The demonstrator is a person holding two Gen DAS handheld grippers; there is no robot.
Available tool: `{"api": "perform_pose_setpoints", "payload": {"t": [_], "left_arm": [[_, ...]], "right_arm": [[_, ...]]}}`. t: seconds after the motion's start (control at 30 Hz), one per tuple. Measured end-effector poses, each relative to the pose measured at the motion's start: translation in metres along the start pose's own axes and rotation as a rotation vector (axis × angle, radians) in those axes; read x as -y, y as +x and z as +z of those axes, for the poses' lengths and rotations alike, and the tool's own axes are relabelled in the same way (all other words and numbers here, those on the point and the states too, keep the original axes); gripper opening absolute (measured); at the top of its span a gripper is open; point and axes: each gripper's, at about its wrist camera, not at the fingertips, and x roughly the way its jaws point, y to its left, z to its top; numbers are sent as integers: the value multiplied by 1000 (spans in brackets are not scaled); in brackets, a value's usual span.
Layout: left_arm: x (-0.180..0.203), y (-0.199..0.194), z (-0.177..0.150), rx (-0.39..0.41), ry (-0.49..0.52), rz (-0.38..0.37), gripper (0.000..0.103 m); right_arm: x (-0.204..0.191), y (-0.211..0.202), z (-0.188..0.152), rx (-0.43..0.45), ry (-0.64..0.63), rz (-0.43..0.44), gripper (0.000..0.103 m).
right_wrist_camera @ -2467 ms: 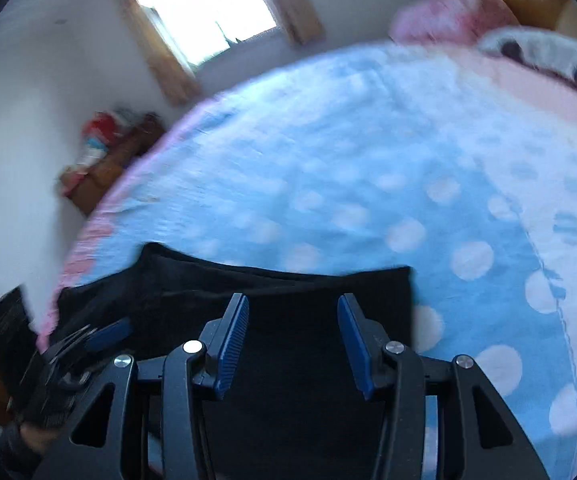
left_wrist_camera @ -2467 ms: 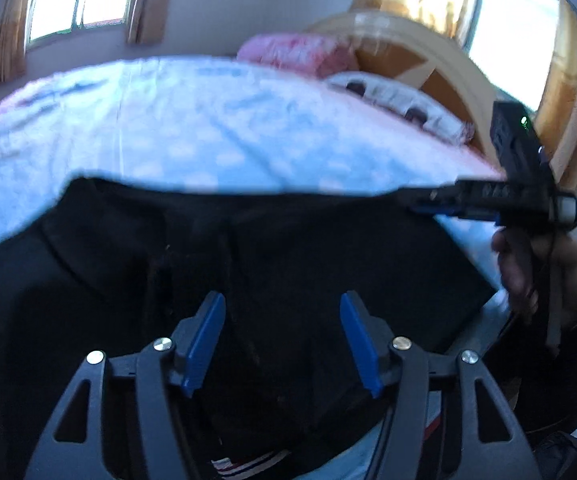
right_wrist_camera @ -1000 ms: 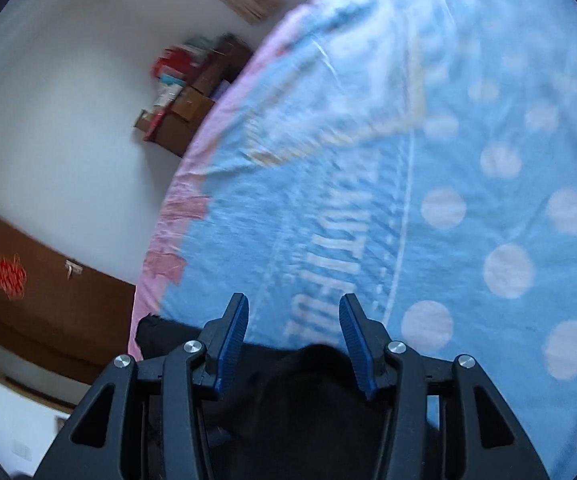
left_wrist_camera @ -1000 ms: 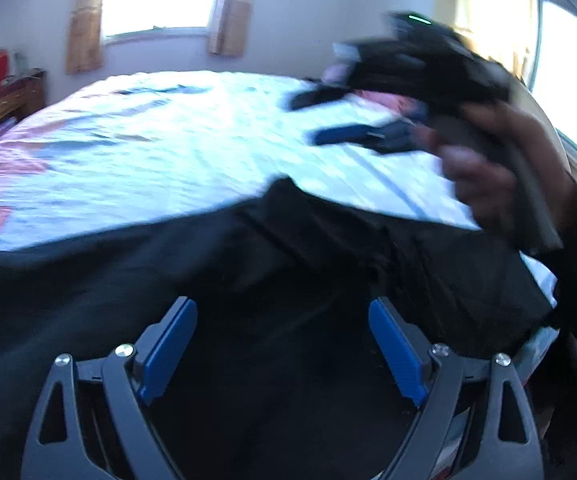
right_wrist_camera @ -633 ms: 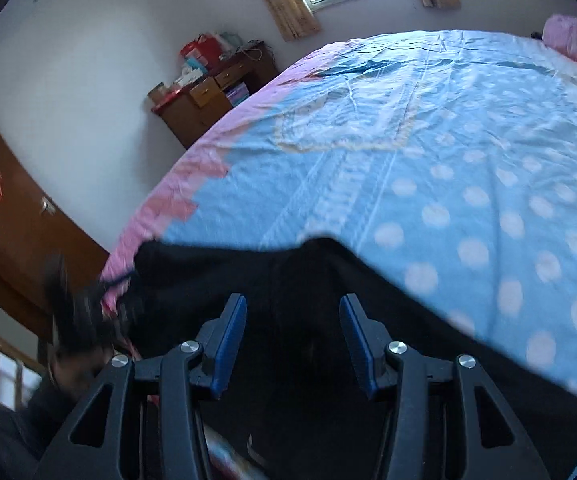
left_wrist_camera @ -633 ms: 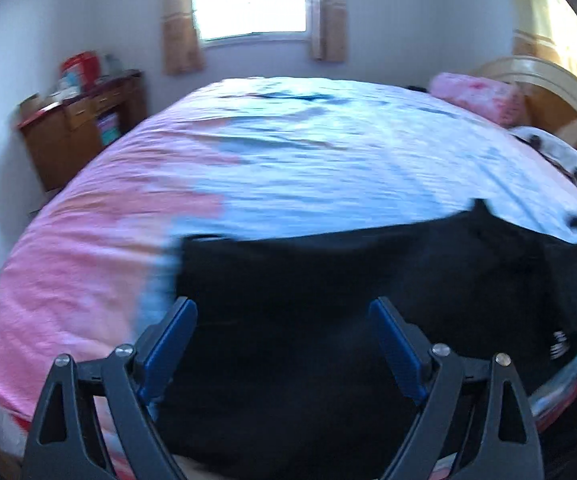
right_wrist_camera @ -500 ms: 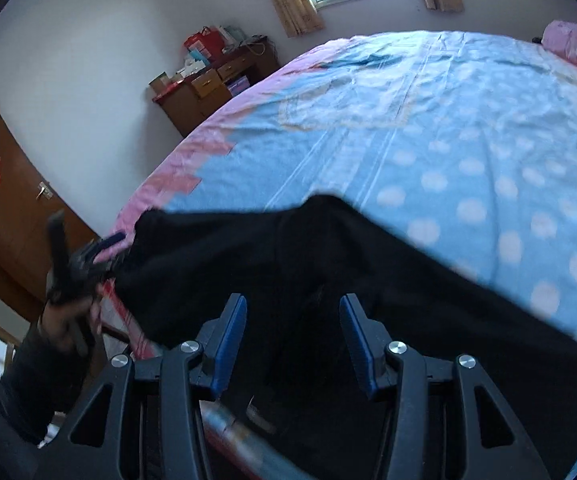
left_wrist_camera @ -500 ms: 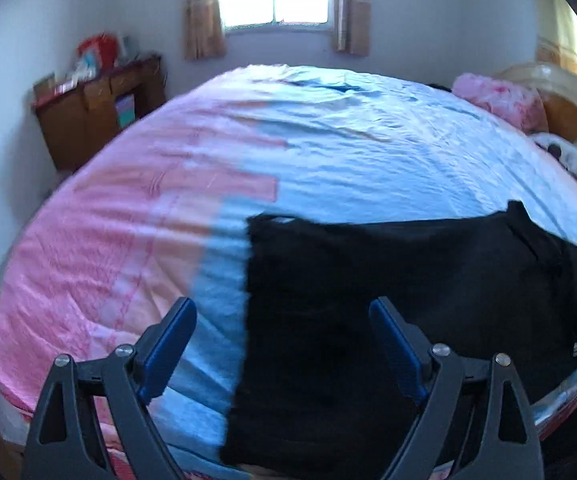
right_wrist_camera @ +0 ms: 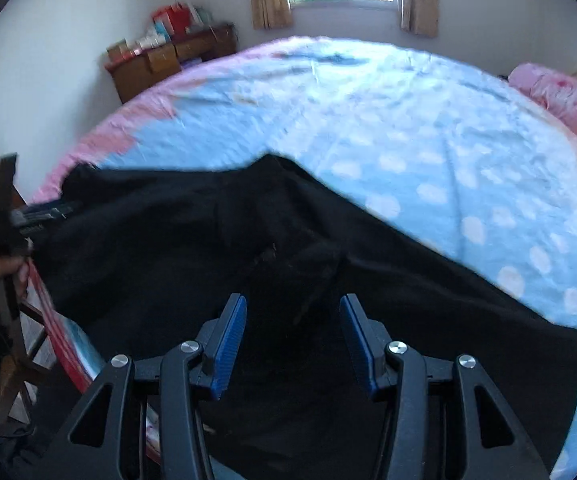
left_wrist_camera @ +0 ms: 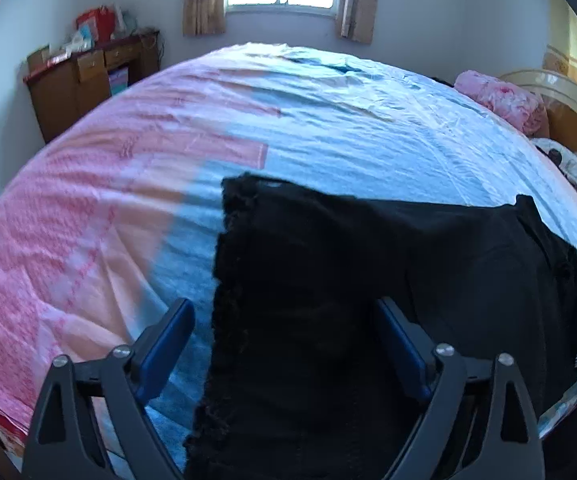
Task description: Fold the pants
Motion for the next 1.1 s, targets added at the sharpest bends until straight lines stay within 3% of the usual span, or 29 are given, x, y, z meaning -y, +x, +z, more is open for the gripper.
{"api": "perform_pose_setpoints", "payload": {"t": [0.17,0.37,0.47,0.53,0.77,0.93,1.1], "left_arm": [[-5,2,-2,-11,-15,-16,100],[-7,5,-3,-5,-19,-12,103],[-8,5,-3,0,-21,-23,103],[-9,4,-4,-1,-19,-32,103],[-12,0,-11,14,-16,-60,103],[-15,-3,-16,14,-1,-107,103],[-8,6,-6,-11,10,-79,103]], "right_arm": [[-1,4,-7,2,-17,-9,51],[-20,-19,-21,39,-69,68,51],[-35,-7,-39,-8,-147,21,51],[-40,-7,-45,29,-166,-2,53],[-48,-3,-49,32,-208,-34,59],[-44,-3,-50,55,-175,-11,60],[-49,0,-51,67,-183,-7,70]]}}
